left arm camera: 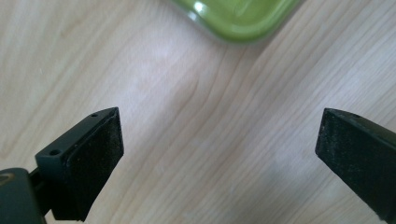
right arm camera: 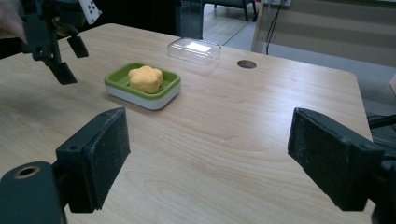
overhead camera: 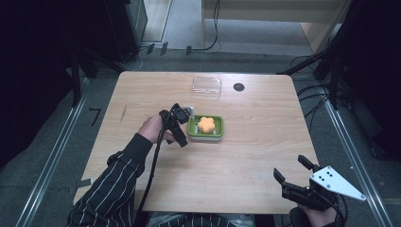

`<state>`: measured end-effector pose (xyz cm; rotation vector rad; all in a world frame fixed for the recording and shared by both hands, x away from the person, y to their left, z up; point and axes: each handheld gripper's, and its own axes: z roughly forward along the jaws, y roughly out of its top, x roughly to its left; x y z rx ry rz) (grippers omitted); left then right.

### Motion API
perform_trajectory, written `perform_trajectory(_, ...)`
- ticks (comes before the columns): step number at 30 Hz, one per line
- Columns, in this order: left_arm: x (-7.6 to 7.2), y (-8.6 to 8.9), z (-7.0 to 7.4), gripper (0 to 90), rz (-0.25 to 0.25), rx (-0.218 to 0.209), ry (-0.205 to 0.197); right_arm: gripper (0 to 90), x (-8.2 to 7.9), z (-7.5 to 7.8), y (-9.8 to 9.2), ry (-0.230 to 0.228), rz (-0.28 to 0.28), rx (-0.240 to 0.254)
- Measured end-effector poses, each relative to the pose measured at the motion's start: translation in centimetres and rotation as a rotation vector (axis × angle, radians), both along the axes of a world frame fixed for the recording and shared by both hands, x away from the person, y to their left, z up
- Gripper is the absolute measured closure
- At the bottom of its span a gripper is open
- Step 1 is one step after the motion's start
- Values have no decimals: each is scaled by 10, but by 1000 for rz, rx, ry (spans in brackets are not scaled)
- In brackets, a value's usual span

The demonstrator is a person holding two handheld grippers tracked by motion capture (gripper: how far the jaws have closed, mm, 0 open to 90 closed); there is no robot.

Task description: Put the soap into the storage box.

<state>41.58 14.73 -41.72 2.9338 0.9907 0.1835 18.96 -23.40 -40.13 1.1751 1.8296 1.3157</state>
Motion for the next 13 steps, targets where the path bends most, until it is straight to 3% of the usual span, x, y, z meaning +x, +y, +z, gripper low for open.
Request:
perform_trajectory(8, -15, 19, -8, 0, 35, 2, 0, 135, 4, 0, 3, -4, 14, 2)
perform_trajectory(13, -17, 29, -15, 0, 64, -11, 18, 135, 11, 0, 7, -3, 36, 4)
